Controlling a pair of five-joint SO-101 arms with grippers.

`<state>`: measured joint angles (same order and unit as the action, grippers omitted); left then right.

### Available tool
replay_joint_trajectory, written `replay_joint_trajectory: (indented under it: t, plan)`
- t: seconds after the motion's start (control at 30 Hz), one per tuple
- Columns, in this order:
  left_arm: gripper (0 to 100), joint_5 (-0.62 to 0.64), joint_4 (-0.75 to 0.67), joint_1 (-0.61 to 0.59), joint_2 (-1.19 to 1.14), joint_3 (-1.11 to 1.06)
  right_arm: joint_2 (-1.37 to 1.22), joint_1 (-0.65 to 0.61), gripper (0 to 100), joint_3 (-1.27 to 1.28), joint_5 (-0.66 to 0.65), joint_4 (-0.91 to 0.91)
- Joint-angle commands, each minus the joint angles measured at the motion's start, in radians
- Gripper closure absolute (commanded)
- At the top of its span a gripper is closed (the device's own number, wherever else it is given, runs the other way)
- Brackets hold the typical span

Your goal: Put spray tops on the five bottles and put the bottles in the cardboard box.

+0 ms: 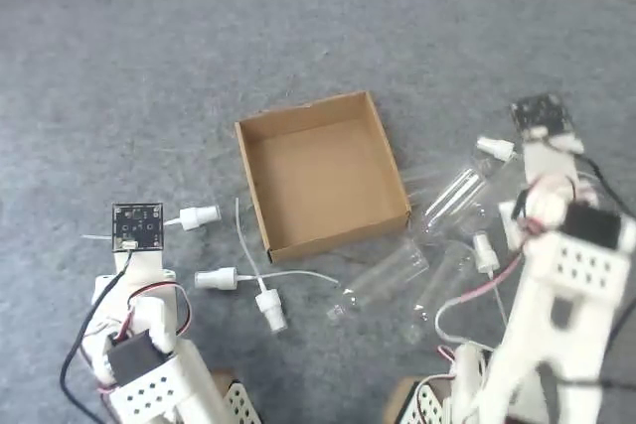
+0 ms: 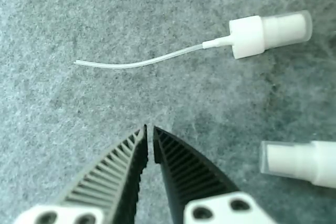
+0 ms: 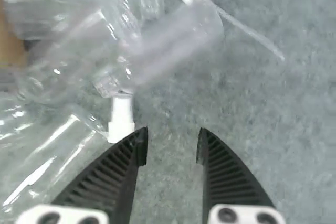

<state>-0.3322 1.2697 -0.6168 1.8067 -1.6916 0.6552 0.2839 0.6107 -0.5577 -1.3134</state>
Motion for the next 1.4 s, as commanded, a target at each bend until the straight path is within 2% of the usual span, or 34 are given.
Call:
replay_joint_trajectory:
  t: [0.0, 0.1, 0.27, 0.33, 0.47, 0.6, 0.93, 1.1, 1.2, 1.37]
  plan:
    - [99, -0.002, 0.008, -0.002, 0.015, 0.007, -0.209, -0.199, 87.0, -0.281, 0.011, -0.113]
    - [99, -0.002, 0.008, -0.002, 0.015, 0.007, -0.348, -0.337, 85.7, -0.4, 0.04, -0.147]
    - [99, -0.002, 0.008, -0.002, 0.015, 0.007, -0.542, -0.532, 74.5, -0.58, 0.172, -0.15]
    - [99, -0.002, 0.008, -0.002, 0.015, 0.007, -0.61, -0.588, 72.0, -0.647, 0.224, -0.147]
    - [99, -0.002, 0.008, -0.002, 0.015, 0.007, -0.733, -0.642, 73.2, -0.778, 0.308, -0.134]
    - [99, -0.002, 0.008, -0.002, 0.015, 0.007, -0.854, -0.647, 73.4, -0.861, 0.354, -0.085]
    - [99, -0.002, 0.008, -0.002, 0.015, 0.007, -1.067, -0.638, 74.5, -0.944, 0.353, -0.005]
    - [99, -0.002, 0.008, -0.002, 0.015, 0.007, -1.122, -0.616, 91.6, -0.945, 0.359, 0.062]
    - [99, -0.002, 0.008, -0.002, 0.015, 0.007, -1.145, -0.567, 99.4, -0.945, 0.433, 0.12]
    - [99, -0.002, 0.008, -0.002, 0.015, 0.007, -1.145, -0.472, 99.4, -0.947, 0.565, 0.165]
